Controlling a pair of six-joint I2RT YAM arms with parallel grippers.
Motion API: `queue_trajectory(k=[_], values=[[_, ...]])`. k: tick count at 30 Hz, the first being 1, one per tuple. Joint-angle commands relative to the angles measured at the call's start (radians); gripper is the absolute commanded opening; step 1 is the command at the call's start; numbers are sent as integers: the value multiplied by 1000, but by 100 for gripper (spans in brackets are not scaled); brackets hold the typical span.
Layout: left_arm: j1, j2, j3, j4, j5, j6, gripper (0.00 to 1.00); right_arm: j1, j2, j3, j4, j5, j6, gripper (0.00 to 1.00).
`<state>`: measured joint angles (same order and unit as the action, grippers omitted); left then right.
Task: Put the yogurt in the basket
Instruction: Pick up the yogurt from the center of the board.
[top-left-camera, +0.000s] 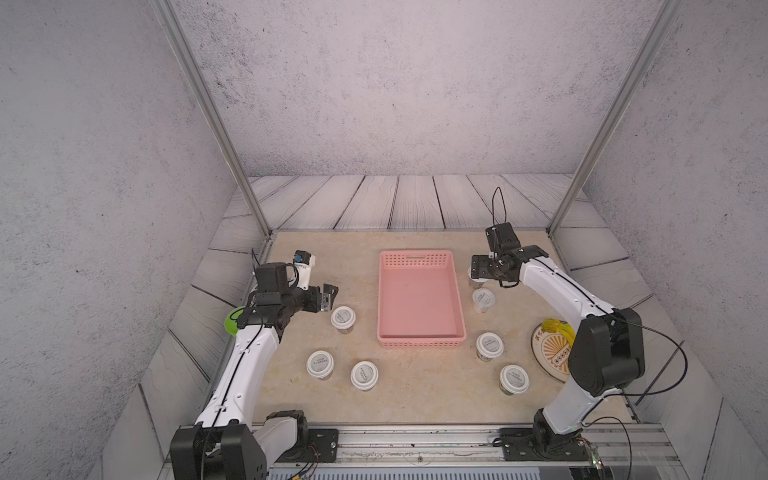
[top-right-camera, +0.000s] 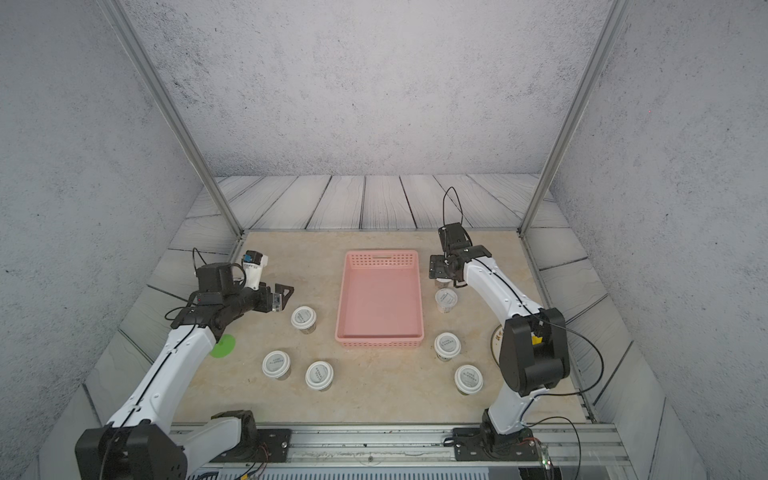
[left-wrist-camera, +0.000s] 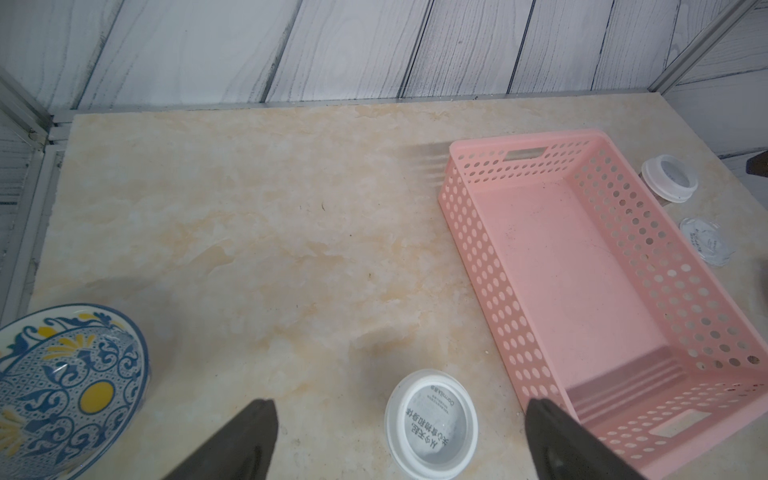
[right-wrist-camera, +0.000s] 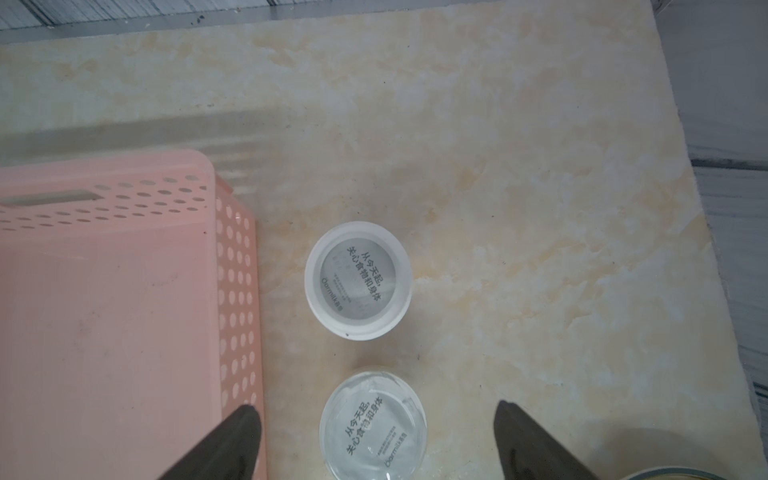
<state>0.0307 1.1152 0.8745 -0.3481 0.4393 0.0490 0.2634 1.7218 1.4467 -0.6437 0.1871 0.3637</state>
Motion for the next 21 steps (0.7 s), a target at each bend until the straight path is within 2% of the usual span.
queue_trajectory(k=[1,3,21], values=[[-4,-8,13,-8,11,12,98,-24,44,60,-44,-69,41,94],[-3,-11,5,0,17,12,98,-36,68,79,-30,-99,50,99],[-6,-16,6,-4,14,11,98,-84,248,221,-52,-201,107,100]])
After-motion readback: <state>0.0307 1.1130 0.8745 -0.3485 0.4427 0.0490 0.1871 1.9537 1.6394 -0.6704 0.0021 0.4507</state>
